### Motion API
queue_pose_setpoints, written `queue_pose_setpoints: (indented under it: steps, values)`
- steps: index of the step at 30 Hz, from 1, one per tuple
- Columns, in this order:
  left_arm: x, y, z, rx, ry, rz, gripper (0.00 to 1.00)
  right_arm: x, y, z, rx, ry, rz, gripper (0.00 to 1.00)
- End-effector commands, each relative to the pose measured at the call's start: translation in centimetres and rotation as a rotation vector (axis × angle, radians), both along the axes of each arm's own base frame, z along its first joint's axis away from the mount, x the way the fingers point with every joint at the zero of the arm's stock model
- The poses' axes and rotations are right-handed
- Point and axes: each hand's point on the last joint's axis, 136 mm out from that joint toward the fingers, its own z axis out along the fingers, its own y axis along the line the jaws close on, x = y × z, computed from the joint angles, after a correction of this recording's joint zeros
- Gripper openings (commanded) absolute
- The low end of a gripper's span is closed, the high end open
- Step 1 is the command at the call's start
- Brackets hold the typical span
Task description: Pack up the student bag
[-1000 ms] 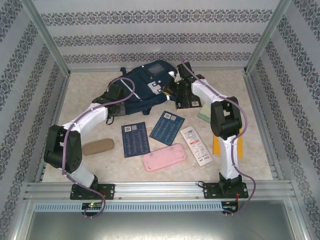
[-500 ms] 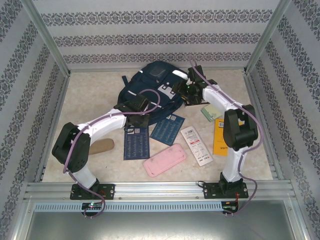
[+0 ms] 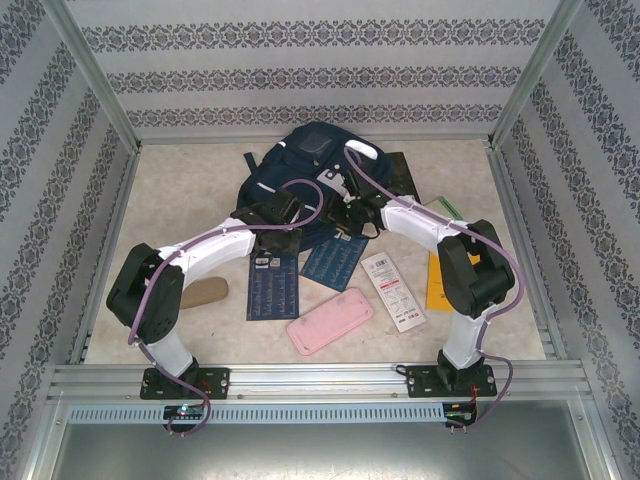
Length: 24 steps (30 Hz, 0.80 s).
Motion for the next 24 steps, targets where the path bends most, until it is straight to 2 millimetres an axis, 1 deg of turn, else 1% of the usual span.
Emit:
queue_pose_setpoints:
  steps: [1, 6, 9, 13, 17, 20, 22, 24]
  values:
    - [-0.3, -1.0, 0.9, -0.027, -0.023, -0.028, 0.00, -0.4, -0.5, -0.3, -0.009, 0.012, -0.046, 0.59]
    - [-0.3, -0.9, 0.8, -0.022, -0.025, -0.025, 0.00, -1.5, -2.0, -0.5, -0.032, 0.014, -0.087, 0.60]
    - [-0.3, -1.0, 0.9, -0.023, -0.026, -0.027, 0.00, -1.7, -1.4, -1.2, -0.001, 0.037, -0.090, 0.60]
    - [-0.2, -1.1, 0.8, -0.022, -0.022, -0.031, 0.00, -0.9, -0.3, -2.0, 0.039, 0.059, -0.087, 0.60]
    - [-0.2, -1.1, 0.8, -0.017, -0.016, -0.033, 0.00, 0.6, 0.4, -1.8, 0.048, 0.031, -0.086, 0.55]
    - [-0.1, -1.0, 0.9, -0.009, -0.017, -0.031, 0.00, 1.6, 0.6, -2.1, 0.051, 0.037, -0.087, 0.37]
    - [-0.1, -0.7, 1.0, 0.006, -0.020, -0.026, 0.00, 2.3, 0.2, -2.2, 0.040, 0.033, -0.096, 0.20]
    - [0.0, -0.2, 1.1, 0.034, -0.025, -0.021, 0.00, 3.0, -0.5, -1.9, 0.030, 0.017, -0.108, 0.05]
